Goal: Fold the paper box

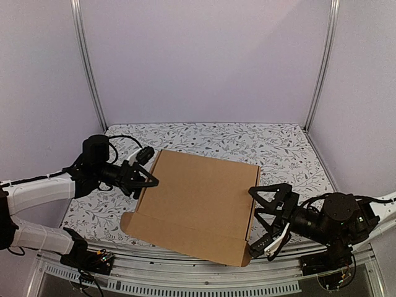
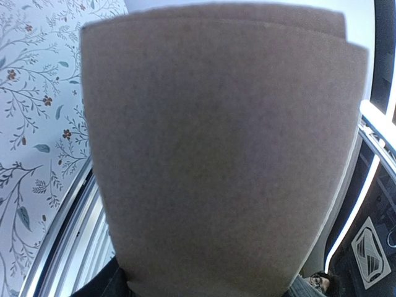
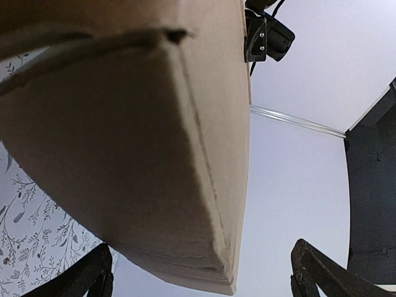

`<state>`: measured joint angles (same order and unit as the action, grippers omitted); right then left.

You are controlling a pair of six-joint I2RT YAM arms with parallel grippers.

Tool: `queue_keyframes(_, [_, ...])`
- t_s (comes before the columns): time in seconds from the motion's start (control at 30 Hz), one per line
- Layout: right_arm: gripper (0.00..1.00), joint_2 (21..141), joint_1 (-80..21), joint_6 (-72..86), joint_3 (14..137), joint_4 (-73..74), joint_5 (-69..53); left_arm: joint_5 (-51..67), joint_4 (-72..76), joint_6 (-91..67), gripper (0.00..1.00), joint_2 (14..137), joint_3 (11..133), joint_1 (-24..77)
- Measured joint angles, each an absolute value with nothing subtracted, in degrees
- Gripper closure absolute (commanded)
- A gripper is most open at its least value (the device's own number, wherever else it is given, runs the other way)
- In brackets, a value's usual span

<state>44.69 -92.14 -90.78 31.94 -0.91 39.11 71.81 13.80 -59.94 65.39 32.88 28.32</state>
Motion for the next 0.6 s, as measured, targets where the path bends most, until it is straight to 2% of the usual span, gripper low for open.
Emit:
queue_keyframes(0.33, [0.01, 49.7, -93.1, -91.7, 31.5, -6.3, 41.4, 73.3, 13.8, -58.5, 0.83, 66.7, 33.1, 28.2])
queue_keyframes(0.6, [0.01, 48.1, -97.4, -89.5, 29.7, -7.6, 44.5, 75.0, 10.9, -55.9, 0.84, 65.1, 34.5, 28.8])
